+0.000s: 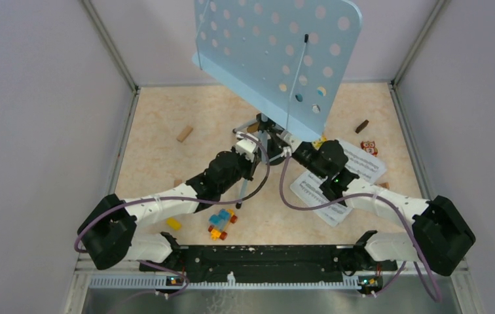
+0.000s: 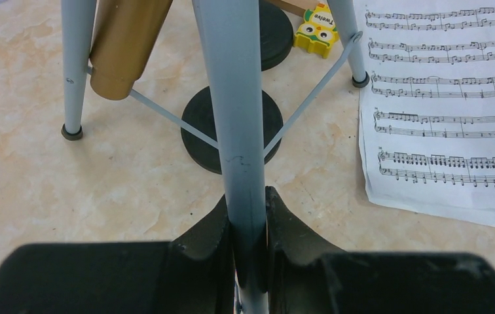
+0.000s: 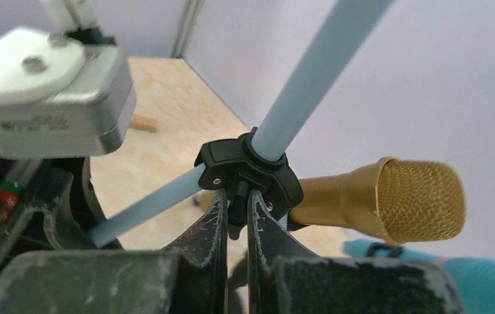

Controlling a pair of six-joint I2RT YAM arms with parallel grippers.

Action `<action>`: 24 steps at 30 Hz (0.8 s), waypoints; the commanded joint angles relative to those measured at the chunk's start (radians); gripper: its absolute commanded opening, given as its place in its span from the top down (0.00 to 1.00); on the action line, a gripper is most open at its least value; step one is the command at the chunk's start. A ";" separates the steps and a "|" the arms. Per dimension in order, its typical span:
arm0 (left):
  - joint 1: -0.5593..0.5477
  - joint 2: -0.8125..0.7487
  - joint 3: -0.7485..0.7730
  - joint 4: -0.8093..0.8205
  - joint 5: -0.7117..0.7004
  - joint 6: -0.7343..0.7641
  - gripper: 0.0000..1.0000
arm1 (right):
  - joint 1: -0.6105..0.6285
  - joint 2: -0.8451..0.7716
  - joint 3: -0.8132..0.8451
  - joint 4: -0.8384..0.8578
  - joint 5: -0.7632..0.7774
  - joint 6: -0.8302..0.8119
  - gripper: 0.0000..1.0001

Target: Pack up the instrument practice props

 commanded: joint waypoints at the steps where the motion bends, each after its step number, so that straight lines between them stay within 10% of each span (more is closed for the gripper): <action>1: -0.017 0.044 0.050 0.054 0.099 0.143 1.00 | 0.107 0.005 -0.027 -0.314 -0.237 -0.465 1.00; 8: -0.017 0.075 0.068 0.057 0.131 0.138 1.00 | 0.205 0.038 0.002 -0.562 0.078 -0.956 1.00; 17: -0.017 0.067 0.068 0.052 0.203 0.119 1.00 | 0.291 0.040 -0.072 -0.428 0.396 -1.189 1.00; 22: -0.017 0.055 0.064 0.051 0.181 0.129 1.00 | 0.317 -0.024 -0.058 -0.286 0.470 -0.992 0.34; 24: -0.017 0.049 0.063 0.050 0.180 0.137 1.00 | 0.317 -0.077 -0.026 -0.286 0.476 -0.803 0.26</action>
